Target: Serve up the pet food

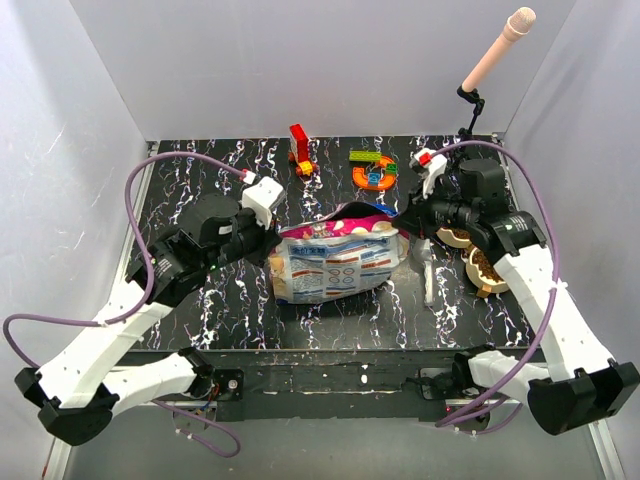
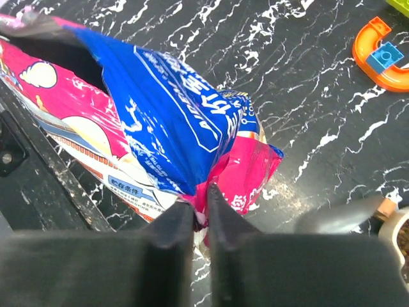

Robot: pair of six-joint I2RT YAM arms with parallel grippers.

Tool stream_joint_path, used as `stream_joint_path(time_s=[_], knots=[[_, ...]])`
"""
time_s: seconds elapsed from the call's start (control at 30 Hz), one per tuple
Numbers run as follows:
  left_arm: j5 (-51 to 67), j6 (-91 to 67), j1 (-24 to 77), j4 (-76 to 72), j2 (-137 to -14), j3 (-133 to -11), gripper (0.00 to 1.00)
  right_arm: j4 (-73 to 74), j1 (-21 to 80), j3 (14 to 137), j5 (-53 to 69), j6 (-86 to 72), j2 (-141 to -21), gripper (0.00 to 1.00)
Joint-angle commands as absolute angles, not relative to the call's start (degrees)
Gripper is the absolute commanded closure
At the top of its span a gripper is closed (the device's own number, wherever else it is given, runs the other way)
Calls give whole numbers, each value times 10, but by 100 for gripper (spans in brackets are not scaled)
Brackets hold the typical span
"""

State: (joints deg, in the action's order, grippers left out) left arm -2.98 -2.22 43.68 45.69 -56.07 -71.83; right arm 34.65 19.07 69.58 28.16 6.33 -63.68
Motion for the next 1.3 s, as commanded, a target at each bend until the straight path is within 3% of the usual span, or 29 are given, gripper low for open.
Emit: stream_joint_path(time_s=[0.0,0.03,0.07,0.17,0.53,0.83,0.97,1.2,1.27], knots=[[60,13,395,389,-540,-699,100,425,182,729,265,119,-607,52],[95,12,380,377,-534,-687,100,425,185,746,271,116,-606,24],[131,16,362,370,-529,-679,100,425,188,764,285,117,-608,18],[192,22,331,358,-524,-670,100,452,234,846,281,158,-637,15],[218,28,324,333,-508,-664,100,498,471,1053,237,274,-816,13],[215,18,324,338,-487,-662,100,615,524,1192,246,376,-951,14],[188,8,324,321,-480,-652,100,617,526,1119,244,378,-925,17],[154,-50,324,282,-451,-622,100,467,549,939,39,416,-841,20],[160,-49,324,283,-447,-618,100,452,548,936,5,432,-841,26]])
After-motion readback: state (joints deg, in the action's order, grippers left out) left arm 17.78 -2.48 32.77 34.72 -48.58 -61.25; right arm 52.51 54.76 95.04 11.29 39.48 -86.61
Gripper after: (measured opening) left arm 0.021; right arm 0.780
